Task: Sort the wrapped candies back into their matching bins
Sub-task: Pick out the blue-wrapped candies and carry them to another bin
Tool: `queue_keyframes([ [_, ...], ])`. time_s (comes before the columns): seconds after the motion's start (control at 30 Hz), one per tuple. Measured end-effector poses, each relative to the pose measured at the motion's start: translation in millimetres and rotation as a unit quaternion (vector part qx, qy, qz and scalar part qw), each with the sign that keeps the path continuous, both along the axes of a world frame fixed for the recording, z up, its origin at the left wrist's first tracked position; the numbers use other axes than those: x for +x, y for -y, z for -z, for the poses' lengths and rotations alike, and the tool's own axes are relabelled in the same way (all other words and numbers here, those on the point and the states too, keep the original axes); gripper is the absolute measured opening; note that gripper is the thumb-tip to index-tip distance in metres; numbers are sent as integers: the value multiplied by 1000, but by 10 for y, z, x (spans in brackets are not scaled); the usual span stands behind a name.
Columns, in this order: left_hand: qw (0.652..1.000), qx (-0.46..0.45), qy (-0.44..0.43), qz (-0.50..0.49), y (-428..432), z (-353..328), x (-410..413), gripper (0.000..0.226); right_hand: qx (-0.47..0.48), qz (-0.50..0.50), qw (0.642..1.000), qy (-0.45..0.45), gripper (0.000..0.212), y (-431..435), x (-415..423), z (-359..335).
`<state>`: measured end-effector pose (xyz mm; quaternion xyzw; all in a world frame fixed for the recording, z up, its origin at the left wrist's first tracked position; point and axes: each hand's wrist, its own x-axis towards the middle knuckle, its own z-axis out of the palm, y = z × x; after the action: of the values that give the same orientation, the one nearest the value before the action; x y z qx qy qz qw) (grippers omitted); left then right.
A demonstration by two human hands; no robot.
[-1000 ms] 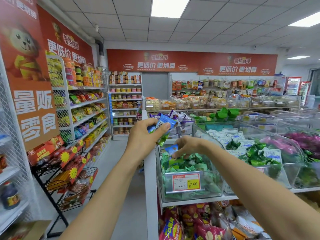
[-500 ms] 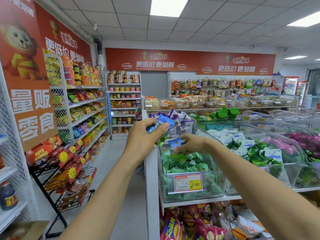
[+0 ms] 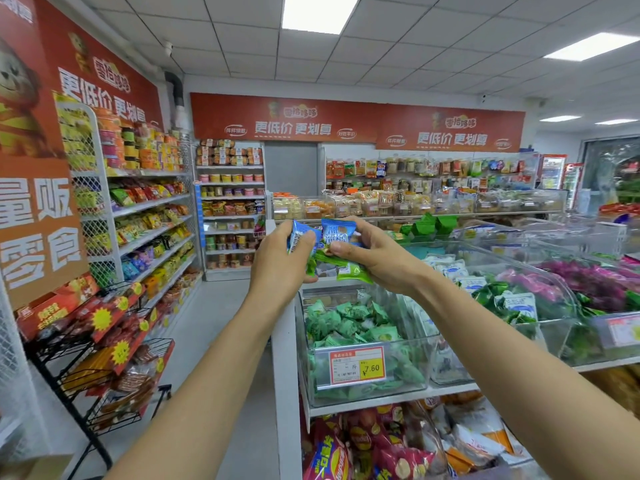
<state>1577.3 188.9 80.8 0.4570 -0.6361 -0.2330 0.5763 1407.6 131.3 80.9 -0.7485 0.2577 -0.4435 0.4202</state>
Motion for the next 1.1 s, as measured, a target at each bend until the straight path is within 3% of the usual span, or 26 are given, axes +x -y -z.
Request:
queue_keyframes([
  [0.17, 993, 56, -99, 23, -59, -54, -53, 56, -35, 17, 998, 49, 28, -67, -57, -33],
  [0.3, 984, 85, -141, 64, -132, -95, -182, 37, -66, 0, 998, -22, 33, -136, 13, -17],
  [0.43, 978, 101, -159, 89, -195, -93, -229, 49, -72, -4, 997, -37, 35, -190, 49, -47],
  [0.63, 965, 110, -223, 82, -148, -52, -186, 75, -57, -20, 988, -140, 44, -244, -37, -94],
  [0.8, 948, 81, -295, 85, -126, -49, -39, 76, 20, -10, 1000, 2, 43, -280, -161, -184],
  [0.93, 956, 90, -246, 134, -176, -57, -54, 47, -35, 6, 999, -11, 27, -239, -83, -164],
  [1.1, 946, 111, -256, 163, -194, -42, -62, 40, -86, 93, 990, 60, 19, -258, 73, -125],
])
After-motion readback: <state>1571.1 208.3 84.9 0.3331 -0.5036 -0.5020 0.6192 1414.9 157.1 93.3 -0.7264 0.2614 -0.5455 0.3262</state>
